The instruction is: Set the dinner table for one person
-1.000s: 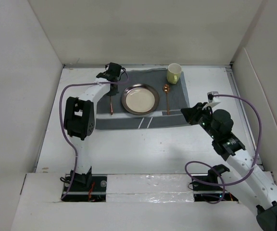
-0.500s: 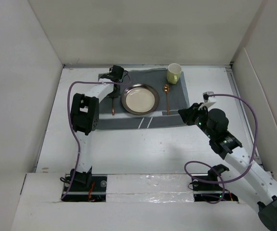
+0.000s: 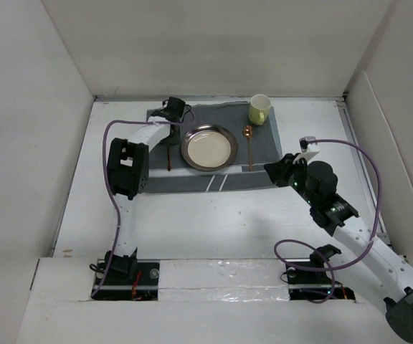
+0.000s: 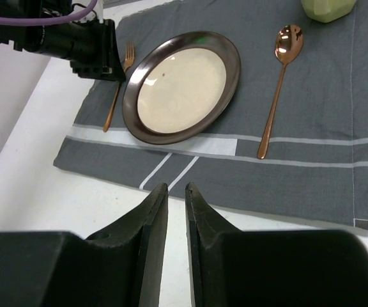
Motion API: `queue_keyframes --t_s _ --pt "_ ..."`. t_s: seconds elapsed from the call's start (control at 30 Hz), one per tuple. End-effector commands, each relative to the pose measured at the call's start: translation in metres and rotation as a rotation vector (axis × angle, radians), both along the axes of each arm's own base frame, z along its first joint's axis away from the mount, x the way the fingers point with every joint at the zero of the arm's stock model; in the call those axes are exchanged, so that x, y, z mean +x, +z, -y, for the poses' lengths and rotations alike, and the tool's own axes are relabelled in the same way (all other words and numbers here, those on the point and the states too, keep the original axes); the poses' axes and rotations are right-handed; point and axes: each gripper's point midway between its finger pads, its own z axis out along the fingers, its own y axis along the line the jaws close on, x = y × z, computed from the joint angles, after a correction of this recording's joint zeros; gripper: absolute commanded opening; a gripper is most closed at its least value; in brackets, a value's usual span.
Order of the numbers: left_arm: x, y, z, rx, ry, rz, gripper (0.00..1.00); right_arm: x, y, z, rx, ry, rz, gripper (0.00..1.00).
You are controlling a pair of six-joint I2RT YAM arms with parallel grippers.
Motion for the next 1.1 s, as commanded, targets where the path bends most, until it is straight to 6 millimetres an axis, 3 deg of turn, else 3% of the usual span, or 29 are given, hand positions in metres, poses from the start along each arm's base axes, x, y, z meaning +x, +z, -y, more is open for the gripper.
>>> queue_keyframes --t_s 0.0,0.03,0.1,0.17,0.3,0.33,0.37,0.4,0.43,0.5,0.6,0.67,0.7,0.73,0.8,0.87,0.97,1.07 --pt "0.009 0.059 -0.006 -0.02 0.038 0.125 0.37 0.005 0.018 0.001 0.005 -0.017 0.072 0.22" --pt "0.007 0.079 -0.006 -0.042 0.057 0.166 0.48 0.005 0.018 0.001 0.0 -0.013 0.071 0.21" --pt "0.005 0.102 -0.005 -0.076 0.068 0.217 0.56 0.005 0.018 0.0 -0.002 -0.014 0.072 0.2" --pt "-0.003 0.144 -0.006 -0.127 0.093 0.317 0.64 0.004 0.019 0.0 -0.009 -0.021 0.079 0.14" --pt "-0.035 0.209 0.0 -0.283 0.08 0.462 0.67 0.004 0.021 0.001 -0.019 -0.031 0.092 0.0" --pt "-0.057 0.228 -0.002 -0.321 0.061 0.503 0.67 0.002 0.023 -0.002 -0.021 -0.023 0.1 0.0" --pt "-0.066 0.244 0.005 -0.365 0.033 0.553 0.67 0.002 0.021 0.002 -0.027 -0.038 0.104 0.0" --pt "-0.08 0.248 0.013 -0.4 -0.005 0.56 0.67 -0.002 0.027 0.002 -0.013 -0.036 0.129 0.0" --pt "-0.109 0.262 0.01 -0.429 -0.028 0.606 0.67 -0.003 0.034 0.004 0.002 -0.045 0.16 0.0" --pt "-0.136 0.278 0.012 -0.488 -0.072 0.661 0.68 -0.011 0.041 0.01 0.029 -0.059 0.205 0.0" --pt "-0.208 0.311 -0.007 -0.566 -0.124 0.824 0.72 -0.018 0.064 0.018 0.064 -0.087 0.271 0.0" --pt "-0.234 0.322 -0.019 -0.575 -0.116 0.89 0.76 -0.03 0.087 0.032 0.088 -0.121 0.302 0.0" --pt "-0.245 0.327 -0.031 -0.561 -0.084 0.933 0.77 -0.035 0.1 0.037 0.103 -0.13 0.323 0.03" --pt "-0.267 0.339 -0.045 -0.556 -0.072 1.005 0.84 -0.049 0.132 0.047 0.151 -0.142 0.378 0.07" --pt "-0.285 0.349 -0.069 -0.518 -0.001 1.086 0.9 -0.061 0.156 0.06 0.176 -0.17 0.413 0.2" --pt "-0.308 0.356 -0.086 -0.51 0.038 1.147 0.93 -0.077 0.187 0.087 0.213 -0.256 0.457 0.25" --pt "-0.322 0.354 -0.099 -0.505 0.082 1.19 0.92 -0.089 0.2 0.12 0.216 -0.388 0.45 0.28" --pt "-0.317 0.338 -0.093 -0.51 0.067 1.153 0.94 -0.086 0.196 0.119 0.208 -0.389 0.455 0.31"
